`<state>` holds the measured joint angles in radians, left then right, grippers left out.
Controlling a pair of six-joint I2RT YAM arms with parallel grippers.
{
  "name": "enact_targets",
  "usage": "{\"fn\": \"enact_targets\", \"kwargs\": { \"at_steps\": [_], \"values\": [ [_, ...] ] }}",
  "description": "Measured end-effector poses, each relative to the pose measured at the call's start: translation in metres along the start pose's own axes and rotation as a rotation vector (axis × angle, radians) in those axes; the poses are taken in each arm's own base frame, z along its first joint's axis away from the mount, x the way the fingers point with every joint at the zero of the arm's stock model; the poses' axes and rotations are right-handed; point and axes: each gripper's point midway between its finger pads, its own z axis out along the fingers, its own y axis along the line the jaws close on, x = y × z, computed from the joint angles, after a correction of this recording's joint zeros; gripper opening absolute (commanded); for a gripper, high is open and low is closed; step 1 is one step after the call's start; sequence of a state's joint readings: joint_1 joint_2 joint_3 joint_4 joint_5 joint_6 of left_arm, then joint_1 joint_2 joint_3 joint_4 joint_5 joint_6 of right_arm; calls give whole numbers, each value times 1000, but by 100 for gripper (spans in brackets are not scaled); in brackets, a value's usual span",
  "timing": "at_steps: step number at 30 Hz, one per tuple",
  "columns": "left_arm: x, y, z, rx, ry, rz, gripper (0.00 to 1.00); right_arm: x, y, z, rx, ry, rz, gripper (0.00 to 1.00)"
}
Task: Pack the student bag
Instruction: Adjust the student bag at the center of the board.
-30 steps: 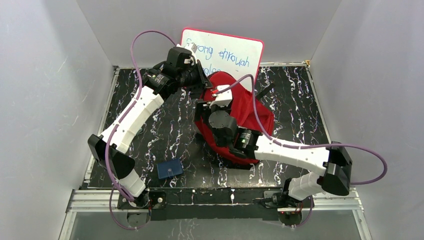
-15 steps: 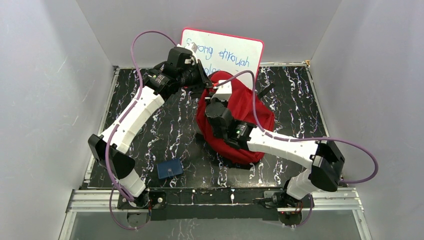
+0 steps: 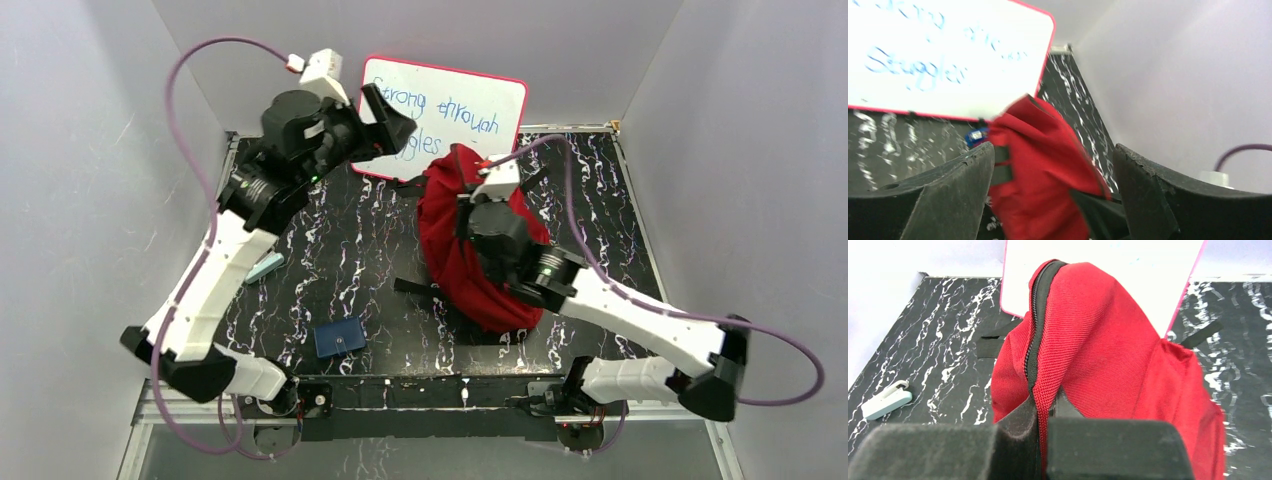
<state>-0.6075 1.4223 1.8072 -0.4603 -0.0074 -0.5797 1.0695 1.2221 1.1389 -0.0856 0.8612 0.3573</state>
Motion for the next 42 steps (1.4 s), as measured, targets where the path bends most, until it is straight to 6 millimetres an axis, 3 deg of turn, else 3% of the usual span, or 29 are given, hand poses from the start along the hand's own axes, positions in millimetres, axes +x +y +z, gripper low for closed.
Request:
{"fn": "enact_targets", "kwargs": {
  "at_steps": [3,8,12,18,21,23,26,30,34,37,42],
  "values": [
    [-19,9,-24,-47,-97,33,85,-21,-22,-24,-1,-19,-18,0],
    [-5,45,-42,-173,-116,67,86,-40,-33,-42,-21,9,-102,0],
    [40,92,-42,-316,-41,82,87,-42,-21,-41,-76,61,-172,0],
    [142,164,-56,-498,150,34,87,-48,3,-41,-175,128,-246,0],
    [177,185,-70,-546,200,-10,87,-58,21,-41,-239,144,-238,0],
    [190,192,-77,-560,210,-37,87,-61,37,-39,-290,159,-222,0],
    [194,192,-82,-558,201,-65,87,-56,64,-33,-368,189,-191,0],
    [187,188,-85,-543,170,-82,87,-40,111,-18,-473,225,-144,0],
    [180,194,-94,-573,138,-71,87,-27,144,-2,-534,221,-113,0],
    [170,197,-100,-601,107,-55,87,-28,157,8,-550,192,-92,0],
    [133,192,-110,-636,11,-31,87,-45,191,37,-568,153,-62,0]
  ]
}}
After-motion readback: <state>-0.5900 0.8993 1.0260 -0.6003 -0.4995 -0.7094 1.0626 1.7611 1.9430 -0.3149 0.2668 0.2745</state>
